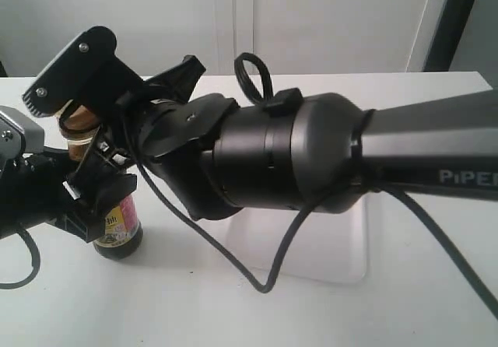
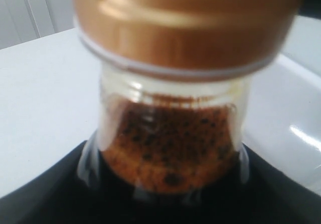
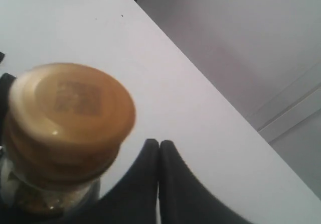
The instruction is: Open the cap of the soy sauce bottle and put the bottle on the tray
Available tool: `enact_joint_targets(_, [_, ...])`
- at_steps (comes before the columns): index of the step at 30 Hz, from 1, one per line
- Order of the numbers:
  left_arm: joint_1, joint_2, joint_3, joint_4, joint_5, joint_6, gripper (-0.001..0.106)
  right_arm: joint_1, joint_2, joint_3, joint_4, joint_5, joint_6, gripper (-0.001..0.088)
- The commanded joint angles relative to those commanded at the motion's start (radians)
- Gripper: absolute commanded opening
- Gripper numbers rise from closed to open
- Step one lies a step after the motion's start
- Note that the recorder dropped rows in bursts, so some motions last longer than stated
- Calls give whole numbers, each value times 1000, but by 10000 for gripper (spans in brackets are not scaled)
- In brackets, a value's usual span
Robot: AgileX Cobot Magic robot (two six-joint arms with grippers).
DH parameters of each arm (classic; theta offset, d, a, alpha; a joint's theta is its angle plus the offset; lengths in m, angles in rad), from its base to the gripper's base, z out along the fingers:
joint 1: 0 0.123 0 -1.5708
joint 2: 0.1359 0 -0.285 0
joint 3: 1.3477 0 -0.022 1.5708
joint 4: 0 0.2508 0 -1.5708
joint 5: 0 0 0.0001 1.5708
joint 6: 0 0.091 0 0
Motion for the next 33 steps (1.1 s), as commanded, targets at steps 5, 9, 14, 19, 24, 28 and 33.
enact_joint_targets(5, [0, 0, 0, 0, 0, 0, 0, 34, 0, 0, 0, -73, -2, 0])
enact_joint_targets(9, [0, 0, 0, 0, 0, 0, 0, 53, 0, 0, 0, -95, -2, 0])
enact_joint_targets(14, [0, 0, 0, 0, 0, 0, 0, 75, -2, 0, 0, -115, -2, 0])
enact_joint_targets(19, [0, 0, 0, 0, 0, 0, 0, 82, -4, -19, 1, -123, -2, 0])
enact_joint_targets(24, [0, 0, 0, 0, 0, 0, 0, 82, -4, -46, 0, -123, -2, 0])
enact_joint_targets(28, [0, 0, 0, 2, 0, 0, 0, 82, -4, -71, 0, -123, -2, 0])
enact_joint_targets(33, [0, 0, 0, 13, 0, 0, 0, 82, 1, -100, -1, -123, -2, 0])
